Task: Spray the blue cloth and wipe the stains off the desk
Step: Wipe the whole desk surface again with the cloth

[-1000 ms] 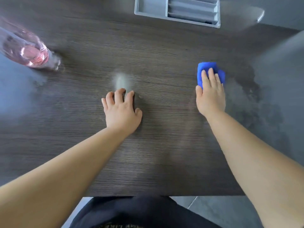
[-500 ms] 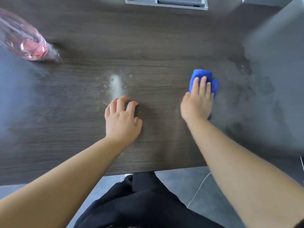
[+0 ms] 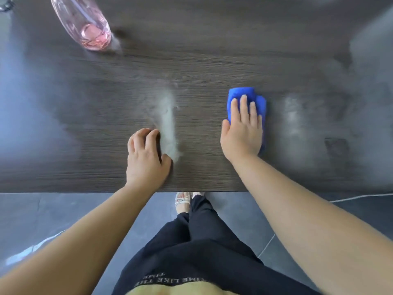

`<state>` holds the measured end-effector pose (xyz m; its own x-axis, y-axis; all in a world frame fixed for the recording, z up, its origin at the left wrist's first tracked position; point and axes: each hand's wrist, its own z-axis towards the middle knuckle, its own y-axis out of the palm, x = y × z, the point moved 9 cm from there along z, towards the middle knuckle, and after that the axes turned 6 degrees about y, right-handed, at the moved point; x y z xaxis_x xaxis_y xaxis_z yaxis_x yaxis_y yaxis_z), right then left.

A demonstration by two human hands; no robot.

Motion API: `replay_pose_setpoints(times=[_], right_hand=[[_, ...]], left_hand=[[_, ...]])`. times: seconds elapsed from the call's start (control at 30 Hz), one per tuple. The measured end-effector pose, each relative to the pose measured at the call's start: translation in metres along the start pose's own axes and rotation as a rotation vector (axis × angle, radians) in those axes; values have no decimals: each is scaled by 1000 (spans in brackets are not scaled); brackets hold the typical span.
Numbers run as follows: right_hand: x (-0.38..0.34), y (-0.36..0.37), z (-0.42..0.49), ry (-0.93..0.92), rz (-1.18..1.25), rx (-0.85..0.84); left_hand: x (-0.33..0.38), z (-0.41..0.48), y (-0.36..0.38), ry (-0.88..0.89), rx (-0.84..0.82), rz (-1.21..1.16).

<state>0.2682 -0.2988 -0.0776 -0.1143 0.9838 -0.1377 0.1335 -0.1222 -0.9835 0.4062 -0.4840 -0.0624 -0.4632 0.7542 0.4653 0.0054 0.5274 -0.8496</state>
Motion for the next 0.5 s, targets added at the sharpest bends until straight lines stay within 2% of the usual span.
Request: replay_pose_setpoints(times=[0.1,0.17,0.2,0.23,0.27,0.3,0.4,0.43,0.47,0.5], right_hand=[[-71,16,-69,-458,-12,-27],[-70,21,-99,-728,-94,-137],[-56,20,-96,-801,-132,-163],[-38,15,-81,-801,-166,-135],[-17,8,-58,-725,-185,-80],[5,2,-30,-568,-173,-72],[35,-7,29,30,-59,-79],[22,-7,30,139,-39,-61],[-1,-3,24,158,-32,-60],[-30,3,14,75,-33,-62]], left_hand=[[-2,-8,-5,42,49,-48],[-4,-11,-10,42,85,-12],[-5,-13,-12,26,91,14],[-6,-15,-13,9,84,39],[-9,-18,-11,0,68,58],[-10,-20,-9,1,53,69],[-12,-23,-4,31,32,95],[-13,-23,-3,30,23,89],[-14,-22,-3,19,19,73],[-17,-21,-5,0,23,54]])
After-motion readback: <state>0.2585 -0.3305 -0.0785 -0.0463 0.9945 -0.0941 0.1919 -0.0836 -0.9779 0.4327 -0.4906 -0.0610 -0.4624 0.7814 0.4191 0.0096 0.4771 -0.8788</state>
